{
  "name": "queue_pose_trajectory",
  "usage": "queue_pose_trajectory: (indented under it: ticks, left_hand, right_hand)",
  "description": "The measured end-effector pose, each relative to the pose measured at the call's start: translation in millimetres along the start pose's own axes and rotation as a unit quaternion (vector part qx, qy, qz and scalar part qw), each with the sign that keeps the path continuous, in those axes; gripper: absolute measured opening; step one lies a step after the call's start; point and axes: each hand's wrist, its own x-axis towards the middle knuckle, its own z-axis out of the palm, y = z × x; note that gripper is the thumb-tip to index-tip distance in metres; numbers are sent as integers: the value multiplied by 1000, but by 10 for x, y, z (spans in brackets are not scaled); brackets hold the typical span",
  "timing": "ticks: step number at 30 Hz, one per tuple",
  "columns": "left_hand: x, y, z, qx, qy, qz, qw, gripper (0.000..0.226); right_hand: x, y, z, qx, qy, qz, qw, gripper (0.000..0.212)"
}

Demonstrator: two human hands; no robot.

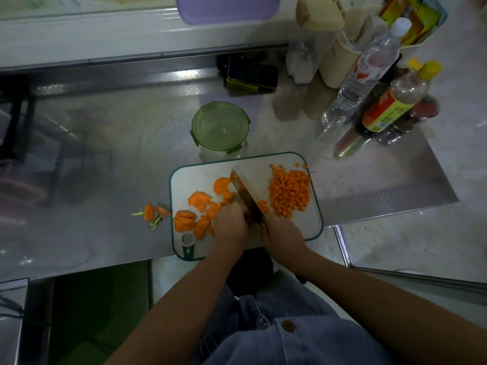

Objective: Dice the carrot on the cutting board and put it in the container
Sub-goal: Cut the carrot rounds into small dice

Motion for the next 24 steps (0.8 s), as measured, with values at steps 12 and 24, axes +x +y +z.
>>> queue_pose_trajectory:
  ticks: [12, 24]
  left_hand:
    - [-21, 1, -18, 2, 18, 0, 1000, 10]
    - [-53, -85, -128, -135, 89, 23, 987, 20]
  right_hand:
    - [80, 108, -6, 58, 56, 16, 997, 27]
    - [-83, 138, -195, 137, 7, -26, 990, 23]
